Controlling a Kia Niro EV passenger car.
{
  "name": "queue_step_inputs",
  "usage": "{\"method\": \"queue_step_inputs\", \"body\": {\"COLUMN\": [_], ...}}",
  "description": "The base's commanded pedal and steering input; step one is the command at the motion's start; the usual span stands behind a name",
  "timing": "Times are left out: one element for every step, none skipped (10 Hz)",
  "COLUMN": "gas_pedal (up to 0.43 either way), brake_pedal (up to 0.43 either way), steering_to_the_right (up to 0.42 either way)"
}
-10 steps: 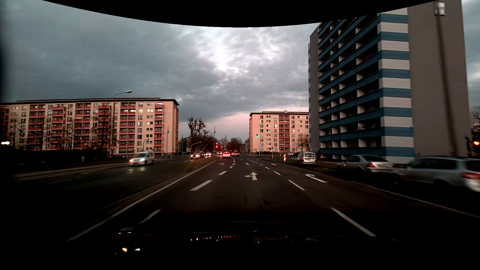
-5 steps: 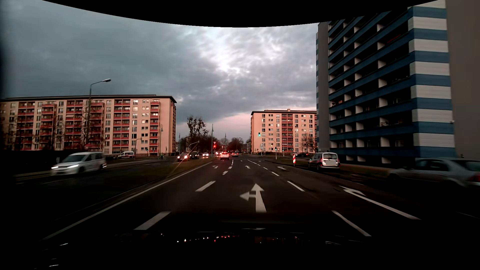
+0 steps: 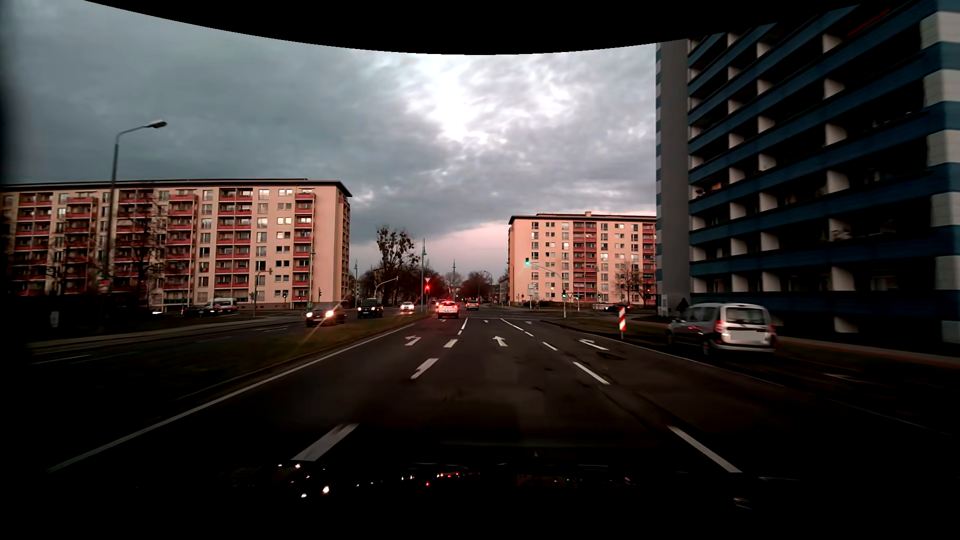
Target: Follow the waypoints while adhering to traffic rules and regulations
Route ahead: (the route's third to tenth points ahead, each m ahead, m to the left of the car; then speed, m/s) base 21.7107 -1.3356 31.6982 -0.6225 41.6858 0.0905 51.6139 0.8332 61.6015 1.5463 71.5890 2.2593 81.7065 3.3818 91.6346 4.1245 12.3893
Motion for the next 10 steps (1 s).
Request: {"method": "queue_step_inputs", "body": {"gas_pedal": [0.059,0.059,0.067,0.079,0.079,0.087,0.098,0.098,0.098,0.098], "brake_pedal": [0.0,0.0,0.0,0.0,0.0,0.0,0.0,0.0,0.0,0.0], "steering_to_the_right": [-0.008,-0.008,-0.008,-0.008,-0.008,-0.009,-0.011,-0.014,-0.015,-0.016]}}
